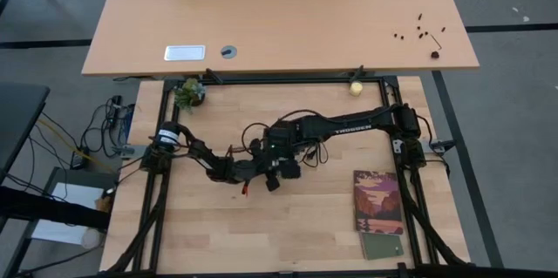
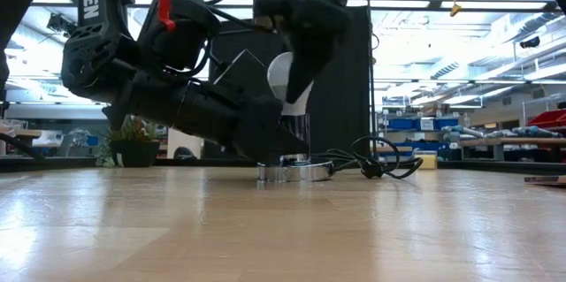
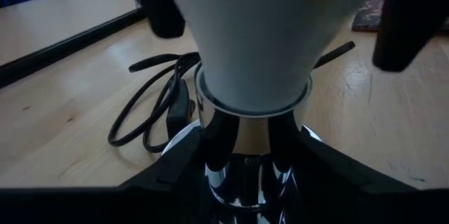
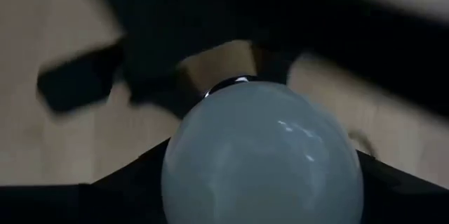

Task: Screw lightbulb
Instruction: Remove the white lightbulb from the silver lamp

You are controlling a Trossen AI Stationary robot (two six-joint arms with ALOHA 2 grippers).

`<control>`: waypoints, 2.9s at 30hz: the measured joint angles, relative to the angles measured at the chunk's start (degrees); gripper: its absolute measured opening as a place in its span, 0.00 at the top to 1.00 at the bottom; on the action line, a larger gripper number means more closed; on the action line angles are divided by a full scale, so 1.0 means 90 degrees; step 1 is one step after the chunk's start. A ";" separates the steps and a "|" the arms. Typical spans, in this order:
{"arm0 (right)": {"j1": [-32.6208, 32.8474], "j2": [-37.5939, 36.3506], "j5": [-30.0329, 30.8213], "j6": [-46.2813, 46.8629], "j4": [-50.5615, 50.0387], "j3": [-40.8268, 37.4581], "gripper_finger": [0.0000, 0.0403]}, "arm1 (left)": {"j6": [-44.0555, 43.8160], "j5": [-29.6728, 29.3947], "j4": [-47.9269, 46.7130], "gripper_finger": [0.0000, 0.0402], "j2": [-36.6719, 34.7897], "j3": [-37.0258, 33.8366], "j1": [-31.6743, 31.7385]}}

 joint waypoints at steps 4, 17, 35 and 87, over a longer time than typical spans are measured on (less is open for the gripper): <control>-0.0003 0.0000 -0.0135 -0.2511 -0.0040 0.0008 0.34 | 0.0047 -0.0019 0.0000 0.53 0.0000 0.0001 -0.0003; 0.0018 0.0000 0.0930 -0.6086 -0.0301 0.0005 0.32 | -0.0091 0.0004 -0.0005 0.53 0.0000 0.0001 0.0010; 0.0304 -0.0002 0.0824 0.0832 -0.1474 0.0872 0.05 | -0.0082 0.0042 -0.0005 0.53 0.0000 0.0001 0.0002; 0.0331 0.0003 0.1046 -0.6275 -0.0463 0.0131 0.33 | -0.0006 -0.0008 -0.0010 0.53 0.0000 0.0001 -0.0005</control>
